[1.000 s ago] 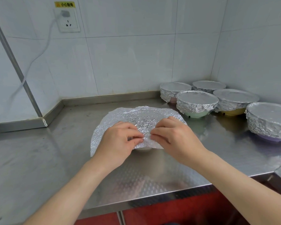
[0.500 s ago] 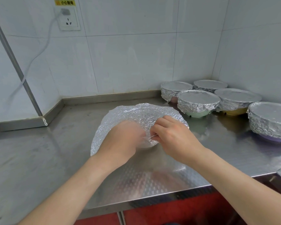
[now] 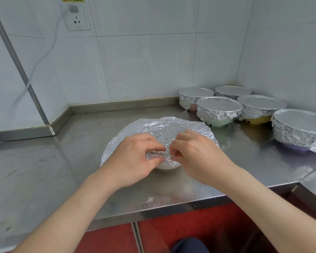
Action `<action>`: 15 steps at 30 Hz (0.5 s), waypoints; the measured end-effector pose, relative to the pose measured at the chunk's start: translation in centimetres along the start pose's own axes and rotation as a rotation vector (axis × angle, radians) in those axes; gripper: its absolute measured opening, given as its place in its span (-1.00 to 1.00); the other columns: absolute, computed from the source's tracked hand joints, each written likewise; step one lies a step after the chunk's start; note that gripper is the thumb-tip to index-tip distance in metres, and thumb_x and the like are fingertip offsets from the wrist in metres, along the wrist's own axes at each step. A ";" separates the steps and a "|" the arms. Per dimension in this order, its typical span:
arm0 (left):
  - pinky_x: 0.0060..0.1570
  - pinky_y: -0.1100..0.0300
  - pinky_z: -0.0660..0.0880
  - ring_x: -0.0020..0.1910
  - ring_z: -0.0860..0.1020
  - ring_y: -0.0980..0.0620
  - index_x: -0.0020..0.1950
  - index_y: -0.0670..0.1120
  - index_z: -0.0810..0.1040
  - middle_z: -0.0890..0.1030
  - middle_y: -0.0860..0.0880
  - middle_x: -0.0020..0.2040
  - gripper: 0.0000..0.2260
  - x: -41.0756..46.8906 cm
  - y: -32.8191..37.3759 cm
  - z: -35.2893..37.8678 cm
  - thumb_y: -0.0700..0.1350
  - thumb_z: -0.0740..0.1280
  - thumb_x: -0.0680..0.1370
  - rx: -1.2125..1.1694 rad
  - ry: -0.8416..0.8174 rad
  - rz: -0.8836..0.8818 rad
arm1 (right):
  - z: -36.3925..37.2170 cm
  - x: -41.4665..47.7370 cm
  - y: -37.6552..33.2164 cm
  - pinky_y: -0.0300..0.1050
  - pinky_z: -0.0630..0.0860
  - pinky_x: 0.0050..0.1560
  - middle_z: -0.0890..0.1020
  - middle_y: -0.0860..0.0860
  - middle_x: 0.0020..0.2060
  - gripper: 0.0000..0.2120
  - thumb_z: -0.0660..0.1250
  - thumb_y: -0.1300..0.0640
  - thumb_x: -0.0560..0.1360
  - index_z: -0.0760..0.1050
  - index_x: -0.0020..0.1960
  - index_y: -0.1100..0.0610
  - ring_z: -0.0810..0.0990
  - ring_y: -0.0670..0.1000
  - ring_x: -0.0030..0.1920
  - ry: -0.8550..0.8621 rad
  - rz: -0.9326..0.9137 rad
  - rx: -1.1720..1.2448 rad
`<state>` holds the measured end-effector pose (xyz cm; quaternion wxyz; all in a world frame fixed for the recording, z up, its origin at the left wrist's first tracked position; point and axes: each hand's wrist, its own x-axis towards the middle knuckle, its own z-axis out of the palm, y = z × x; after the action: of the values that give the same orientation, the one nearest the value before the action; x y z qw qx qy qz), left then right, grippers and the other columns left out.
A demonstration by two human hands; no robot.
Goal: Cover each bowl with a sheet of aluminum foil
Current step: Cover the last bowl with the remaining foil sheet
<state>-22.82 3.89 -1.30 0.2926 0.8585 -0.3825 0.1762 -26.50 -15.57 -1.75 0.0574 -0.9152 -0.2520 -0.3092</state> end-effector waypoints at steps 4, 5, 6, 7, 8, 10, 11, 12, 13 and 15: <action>-0.13 0.14 0.49 -0.18 0.52 0.14 -0.17 0.04 0.70 0.59 0.15 -0.22 -0.89 -0.1 1.0 0.7 0.04 0.42 0.42 0.030 0.044 0.025 | -0.1 -0.1 -0.4 -0.24 0.31 -0.26 0.54 -0.05 -0.35 -0.79 0.60 0.15 0.25 0.58 -0.25 0.05 0.52 0.04 -0.28 -0.002 0.031 -0.003; -0.17 0.11 0.50 -0.19 0.52 0.12 -0.18 0.03 0.69 0.58 0.15 -0.24 -0.86 -0.2 1.0 0.8 0.05 0.38 0.44 0.060 0.050 0.047 | 0.0 -0.1 -0.5 -0.24 0.31 -0.27 0.54 -0.06 -0.35 -0.78 0.61 0.15 0.24 0.58 -0.26 0.04 0.52 0.04 -0.29 0.003 0.033 -0.013; -0.20 0.09 0.50 -0.21 0.51 0.09 -0.17 0.01 0.68 0.58 0.13 -0.24 -0.83 -0.3 0.9 1.0 0.05 0.35 0.46 0.110 0.063 0.092 | 0.0 -0.1 -0.5 -0.24 0.30 -0.28 0.54 -0.05 -0.36 -0.78 0.61 0.17 0.23 0.57 -0.27 0.05 0.52 0.04 -0.30 0.010 0.029 -0.016; -0.23 0.08 0.49 -0.21 0.50 0.06 -0.16 -0.02 0.67 0.57 0.09 -0.24 -0.80 -0.4 0.8 1.2 0.04 0.31 0.49 0.175 0.062 0.140 | 0.1 -0.1 -0.6 -0.23 0.30 -0.27 0.53 -0.04 -0.37 -0.79 0.60 0.19 0.23 0.57 -0.27 0.06 0.51 0.05 -0.31 0.017 0.022 -0.011; -0.24 0.07 0.48 -0.21 0.49 0.01 -0.15 -0.06 0.64 0.56 0.05 -0.23 -0.80 -0.5 0.7 1.4 0.00 0.28 0.52 0.233 0.060 0.189 | 0.1 -0.2 -0.6 -0.21 0.34 -0.28 0.53 -0.02 -0.38 -0.79 0.59 0.22 0.23 0.56 -0.28 0.08 0.50 0.06 -0.32 0.020 0.014 -0.009; -0.24 0.04 0.46 -0.22 0.46 -0.06 -0.15 -0.13 0.57 0.52 -0.03 -0.23 -0.92 -0.7 0.7 1.9 -0.20 0.29 0.50 0.329 0.073 0.264 | 0.2 -0.1 -0.8 -0.13 0.43 -0.37 0.52 -0.01 -0.40 -0.78 0.58 0.25 0.21 0.54 -0.31 0.10 0.49 0.08 -0.35 0.017 0.016 -0.011; -0.25 0.03 0.45 -0.23 0.44 -0.08 -0.16 -0.15 0.54 0.51 -0.06 -0.23 -0.92 -0.7 0.8 2.0 -0.30 0.28 0.45 0.354 0.086 0.280 | 0.2 -0.2 -1.0 -0.12 0.45 -0.41 0.51 -0.01 -0.40 -0.78 0.57 0.25 0.21 0.53 -0.31 0.11 0.49 0.08 -0.35 0.011 0.027 -0.003; -0.25 0.04 0.44 -0.24 0.43 -0.10 -0.17 -0.17 0.53 0.50 -0.08 -0.23 -0.87 -0.7 0.8 2.1 -0.36 0.26 0.41 0.365 0.099 0.297 | 0.1 -0.2 -1.1 -0.10 0.46 -0.42 0.51 -0.01 -0.40 -0.79 0.56 0.24 0.23 0.53 -0.31 0.11 0.50 0.09 -0.35 0.005 0.040 0.012; -0.26 0.05 0.42 -0.25 0.42 -0.10 -0.18 -0.18 0.52 0.49 -0.09 -0.24 -0.84 -0.7 0.9 2.0 -0.39 0.23 0.39 0.363 0.102 0.310 | 0.0 -0.3 -1.3 -0.09 0.46 -0.42 0.52 -0.01 -0.39 -0.81 0.55 0.21 0.26 0.53 -0.29 0.10 0.51 0.10 -0.34 -0.005 0.054 0.031; -0.26 0.10 0.40 -0.26 0.40 -0.08 -0.19 -0.19 0.52 0.48 -0.08 -0.24 -0.82 -0.8 0.6 1.6 -0.42 0.20 0.38 0.356 0.093 0.337 | -0.5 -0.4 -1.5 -0.09 0.43 -0.36 0.54 -0.02 -0.34 -0.88 0.48 0.10 0.35 0.54 -0.23 0.06 0.54 0.11 -0.28 -0.027 0.074 0.075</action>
<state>-23.65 3.01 -2.75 0.1206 0.8117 -0.4693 0.3262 -27.76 -14.57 -1.64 0.0995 -0.9252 -0.2299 -0.2849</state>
